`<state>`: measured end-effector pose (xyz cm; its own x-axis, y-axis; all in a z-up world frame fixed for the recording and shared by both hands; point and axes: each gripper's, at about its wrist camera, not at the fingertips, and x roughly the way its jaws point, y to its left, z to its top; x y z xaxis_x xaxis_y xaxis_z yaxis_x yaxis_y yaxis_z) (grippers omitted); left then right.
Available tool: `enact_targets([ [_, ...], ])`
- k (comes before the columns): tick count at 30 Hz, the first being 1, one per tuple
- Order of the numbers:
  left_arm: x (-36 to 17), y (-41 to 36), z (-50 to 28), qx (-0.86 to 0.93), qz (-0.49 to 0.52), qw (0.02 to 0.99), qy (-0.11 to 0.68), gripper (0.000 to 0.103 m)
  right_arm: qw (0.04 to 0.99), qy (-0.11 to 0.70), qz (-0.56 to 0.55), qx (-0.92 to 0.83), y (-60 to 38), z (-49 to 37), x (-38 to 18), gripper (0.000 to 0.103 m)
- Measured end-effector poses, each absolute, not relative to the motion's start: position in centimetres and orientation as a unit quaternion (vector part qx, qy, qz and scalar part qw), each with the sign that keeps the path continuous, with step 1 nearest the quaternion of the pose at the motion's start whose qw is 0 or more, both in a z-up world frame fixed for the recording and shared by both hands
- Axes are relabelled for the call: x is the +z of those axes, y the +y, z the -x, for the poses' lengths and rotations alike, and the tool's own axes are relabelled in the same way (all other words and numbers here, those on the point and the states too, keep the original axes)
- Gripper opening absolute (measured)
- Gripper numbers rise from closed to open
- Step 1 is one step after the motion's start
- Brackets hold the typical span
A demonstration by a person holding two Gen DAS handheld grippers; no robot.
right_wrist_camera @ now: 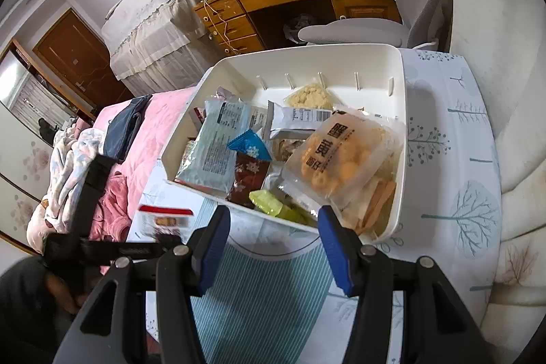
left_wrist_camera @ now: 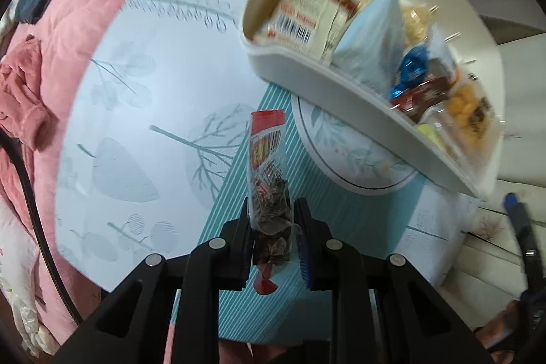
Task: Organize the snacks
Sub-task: 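Lift the clear red-topped packet into the white tray with left tool and open it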
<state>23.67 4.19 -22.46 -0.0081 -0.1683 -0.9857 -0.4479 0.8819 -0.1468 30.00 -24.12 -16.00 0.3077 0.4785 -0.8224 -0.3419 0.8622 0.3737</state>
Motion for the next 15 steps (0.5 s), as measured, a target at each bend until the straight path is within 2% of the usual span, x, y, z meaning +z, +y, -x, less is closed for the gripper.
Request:
enact_targets([
  [11,-13.4,3.7,-27.6,0.062,0.175,0.726,0.662,0.02,0.8,0.542,-0.085,0.241,-25.2,-27.4,-16.2,0.054],
  [15,-12.8,2.0,-30.3,0.03,0.156,0.75,0.643,0.02,0.801,0.542,-0.098,0.233,-25.8,-26.2,-16.6,0.054],
])
